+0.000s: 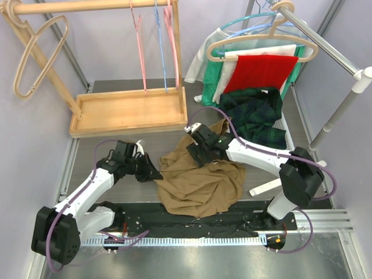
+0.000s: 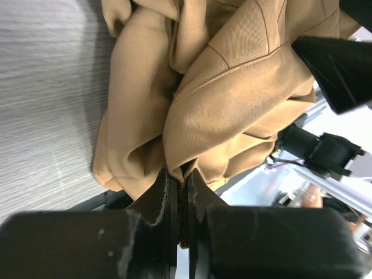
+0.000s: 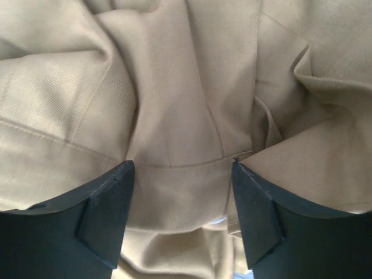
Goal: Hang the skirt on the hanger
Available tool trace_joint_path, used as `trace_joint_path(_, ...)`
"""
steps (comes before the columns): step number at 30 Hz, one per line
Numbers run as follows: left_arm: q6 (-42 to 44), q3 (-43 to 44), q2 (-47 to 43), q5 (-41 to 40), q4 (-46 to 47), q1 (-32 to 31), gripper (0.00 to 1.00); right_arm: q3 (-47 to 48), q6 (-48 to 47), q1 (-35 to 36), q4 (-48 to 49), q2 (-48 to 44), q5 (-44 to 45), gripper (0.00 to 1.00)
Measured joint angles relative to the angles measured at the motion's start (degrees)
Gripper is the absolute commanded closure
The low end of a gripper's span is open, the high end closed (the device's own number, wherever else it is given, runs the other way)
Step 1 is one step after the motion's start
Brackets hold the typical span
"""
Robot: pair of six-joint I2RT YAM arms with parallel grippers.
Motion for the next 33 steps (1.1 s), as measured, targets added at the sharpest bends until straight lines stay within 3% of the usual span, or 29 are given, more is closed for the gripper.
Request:
trace_joint_path(2,1.0,1.3,-0.2,-1.7,-1.5,-0.1,1.00,0.1,0.1,-1.0,0.3,1.2,-0.5,0.59)
trace_joint_path(3,1.8,2.4,-0.6,-3.1,-2.8,-0.1,1.00,0.1,0.3,-1.5,0.4,1.5,-0.9,0.88)
trace_joint_path(4,2.8,4.1,-1.3,-4.8,-4.4,-0.1,1.00,0.2,0.7,-2.1,0.5,2.0,-1.5,0.97)
trace_joint_path(5,3.5,5.4,-1.9,-6.1,-5.3,-0.2,1.00,0.3,1.0,-2.7,0.5,2.4,-2.2,0.99)
trace_joint_path(13,12.5,22.1,-3.9,-18.1,-13.5,-0.6,1.00,6.8,4.2,-3.3,-1.3,2.3,-7.2,0.99)
trace_joint_path(22,25.0,45.7,1.6,-28.3,-22.9,-0.6,1.00,26.1,4.3,-3.5,-10.5,-5.7,-7.1,0.99)
trace_joint_path(28,29.9,59.7,4.0,-30.9,-25.9,-0.6,1.00,39.3,3.6,-3.5,-14.2,-10.4,-7.0,0.99)
trace_joint_path(33,31.5,66.3,3.8,-27.4,-26.3,-0.6,1.00,44.5,3.6,-3.5,-15.6,-12.1,-8.7,0.99)
